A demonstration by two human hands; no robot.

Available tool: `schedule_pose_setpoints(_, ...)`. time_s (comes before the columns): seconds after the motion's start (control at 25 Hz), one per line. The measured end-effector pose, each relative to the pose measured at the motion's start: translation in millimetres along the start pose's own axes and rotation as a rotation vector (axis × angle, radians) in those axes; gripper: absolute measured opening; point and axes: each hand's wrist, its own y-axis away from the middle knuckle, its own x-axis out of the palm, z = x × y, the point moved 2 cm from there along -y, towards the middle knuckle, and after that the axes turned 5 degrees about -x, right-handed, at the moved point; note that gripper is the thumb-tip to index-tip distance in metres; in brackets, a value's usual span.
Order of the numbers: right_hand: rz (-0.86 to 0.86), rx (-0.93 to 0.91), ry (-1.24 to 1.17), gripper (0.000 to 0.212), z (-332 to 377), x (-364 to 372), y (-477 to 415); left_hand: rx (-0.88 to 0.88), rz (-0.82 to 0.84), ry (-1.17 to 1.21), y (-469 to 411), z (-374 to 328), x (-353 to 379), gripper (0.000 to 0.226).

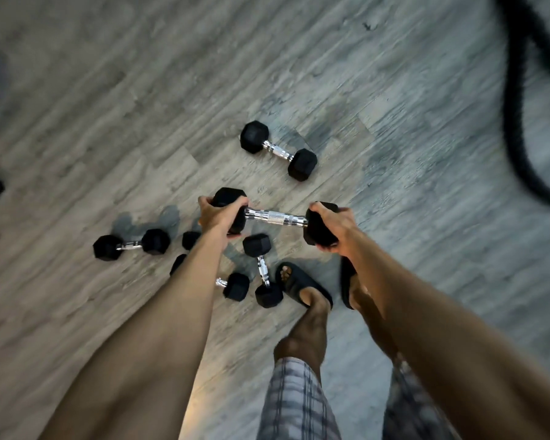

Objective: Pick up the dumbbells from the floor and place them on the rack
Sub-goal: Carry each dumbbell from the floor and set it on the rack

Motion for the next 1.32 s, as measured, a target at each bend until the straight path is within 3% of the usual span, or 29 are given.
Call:
schedule_pose_setpoints(0.24,0.064,-0.171,0.178,0.056,58,-20,120,-0.035,0.099,0.107,103,-26,-72,0.077)
schedule_pose_setpoints(0.44,0.136,-0.372,0.161,0.04,90,-34,179,-0.022,0.135,0.157,160,-58,-102,0.063)
schedule_pose_setpoints(0.6,0.223,-0.434,0.169,0.035,130,-38,189,0.009,0.159,0.142,176,-104,-106,0.064)
schedule_pose_setpoints(0.84,0.271,-0.505,0.229,0.056,233,-46,179,0.016,0.115,0.201,198,-178,-88,0.064)
schedule_pose_setpoints(1.0,0.356,-0.482,0.348,0.046,328,-62,175,0.078,0.059,0.253,216,-228,-61,0.054)
schedule_pose_setpoints(1.2,0.447,-0.542,0.413,0.059,421,-82,169,0.113,0.091,0.331,234,-291,-32,0.068)
schedule_pose_setpoints(1.32,0.519,-0.573,0.373,0.047,460,-89,162,0.105,0.094,0.344,240,-335,-24,0.08)
